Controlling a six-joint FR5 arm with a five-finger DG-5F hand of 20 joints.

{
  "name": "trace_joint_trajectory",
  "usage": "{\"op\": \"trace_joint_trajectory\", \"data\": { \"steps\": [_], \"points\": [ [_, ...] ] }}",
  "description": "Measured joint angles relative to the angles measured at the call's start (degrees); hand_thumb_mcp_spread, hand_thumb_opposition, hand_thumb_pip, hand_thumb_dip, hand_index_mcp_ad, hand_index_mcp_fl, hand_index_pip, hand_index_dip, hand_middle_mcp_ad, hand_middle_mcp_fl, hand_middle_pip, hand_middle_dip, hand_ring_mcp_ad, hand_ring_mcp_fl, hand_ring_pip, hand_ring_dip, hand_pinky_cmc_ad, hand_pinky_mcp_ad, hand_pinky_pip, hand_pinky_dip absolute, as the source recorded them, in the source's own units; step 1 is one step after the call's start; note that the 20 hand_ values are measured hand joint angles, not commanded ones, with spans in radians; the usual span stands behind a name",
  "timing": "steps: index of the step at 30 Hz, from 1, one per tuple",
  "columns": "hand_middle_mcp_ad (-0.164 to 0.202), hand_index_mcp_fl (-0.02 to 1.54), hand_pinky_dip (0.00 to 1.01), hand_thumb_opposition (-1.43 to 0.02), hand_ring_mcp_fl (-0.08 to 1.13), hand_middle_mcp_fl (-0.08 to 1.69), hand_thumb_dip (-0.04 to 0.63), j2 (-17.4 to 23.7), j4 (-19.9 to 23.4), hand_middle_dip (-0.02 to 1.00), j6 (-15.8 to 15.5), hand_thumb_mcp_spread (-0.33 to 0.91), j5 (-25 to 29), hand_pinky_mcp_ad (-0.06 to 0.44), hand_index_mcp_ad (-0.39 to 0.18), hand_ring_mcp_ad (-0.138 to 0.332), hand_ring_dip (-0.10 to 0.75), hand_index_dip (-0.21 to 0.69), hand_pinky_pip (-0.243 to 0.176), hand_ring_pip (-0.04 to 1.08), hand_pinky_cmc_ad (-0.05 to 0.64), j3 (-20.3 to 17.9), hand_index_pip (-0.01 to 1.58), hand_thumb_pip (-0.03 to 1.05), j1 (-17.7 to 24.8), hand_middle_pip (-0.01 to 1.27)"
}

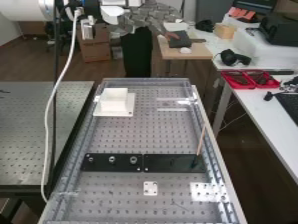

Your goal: Grab the pcb board and place it in the clear container

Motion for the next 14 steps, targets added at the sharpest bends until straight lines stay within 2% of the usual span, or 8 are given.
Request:
{"op": "trace_joint_trajectory", "data": {
  "steps": [3,14],
  "points": [
    [0.077,0.14,0.67,-0.74,0.01,0.06,0.141,-0.04,-0.74,0.14,-0.34,0.26,-0.49,0.279,-0.073,0.22,0.051,0.148,-0.093,0.09,0.379,0.33,0.1,0.46,-0.07,0.14],
    [0.077,0.14,0.66,-0.74,0.01,0.06,0.126,0.81,-1.19,0.14,-0.73,0.26,-0.18,0.278,-0.073,0.223,0.051,0.152,-0.096,0.1,0.379,0.0,0.1,0.46,-0.2,0.14]
  ]
}}
